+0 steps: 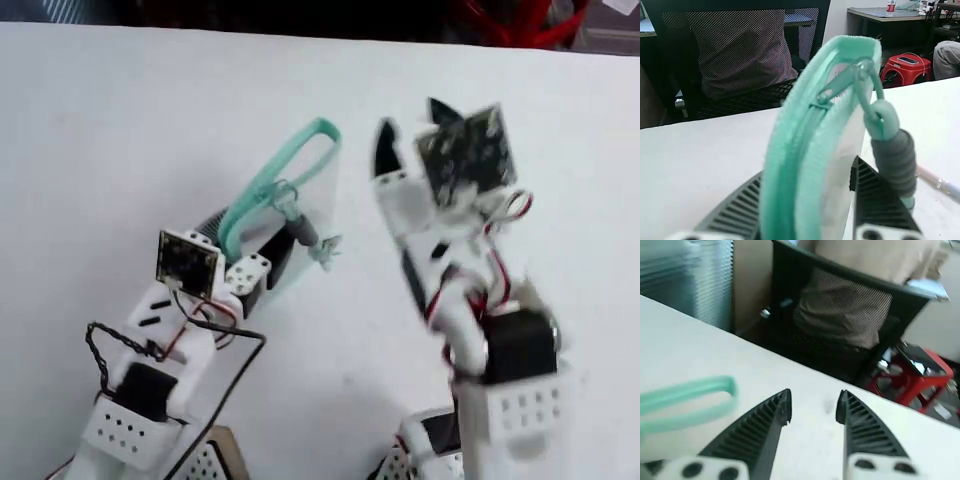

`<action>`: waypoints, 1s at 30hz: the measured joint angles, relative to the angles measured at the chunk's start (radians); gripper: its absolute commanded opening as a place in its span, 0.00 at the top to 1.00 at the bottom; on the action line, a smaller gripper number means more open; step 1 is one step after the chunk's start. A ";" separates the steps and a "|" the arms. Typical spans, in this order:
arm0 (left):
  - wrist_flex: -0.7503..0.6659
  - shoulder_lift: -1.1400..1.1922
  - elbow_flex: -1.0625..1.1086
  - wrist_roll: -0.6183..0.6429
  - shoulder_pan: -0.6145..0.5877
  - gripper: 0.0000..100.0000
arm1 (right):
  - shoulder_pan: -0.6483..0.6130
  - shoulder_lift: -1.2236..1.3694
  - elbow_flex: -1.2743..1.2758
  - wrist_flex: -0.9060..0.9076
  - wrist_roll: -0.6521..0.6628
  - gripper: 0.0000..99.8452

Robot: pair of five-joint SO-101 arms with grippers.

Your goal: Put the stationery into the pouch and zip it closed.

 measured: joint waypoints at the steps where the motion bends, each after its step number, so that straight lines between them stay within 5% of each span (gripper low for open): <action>1: 0.000 0.000 0.000 0.000 0.000 0.79 | 0.051 0.037 0.000 0.008 0.002 0.87; 12: 0.000 0.000 0.000 0.000 0.000 0.79 | 0.379 0.715 -0.147 0.063 0.236 0.87; 21: 0.000 0.000 0.000 0.000 0.000 0.79 | 0.404 1.339 -0.661 0.434 0.242 0.73; 30: 0.000 0.000 0.000 0.000 0.000 0.79 | 0.402 1.600 -0.985 0.588 0.241 0.76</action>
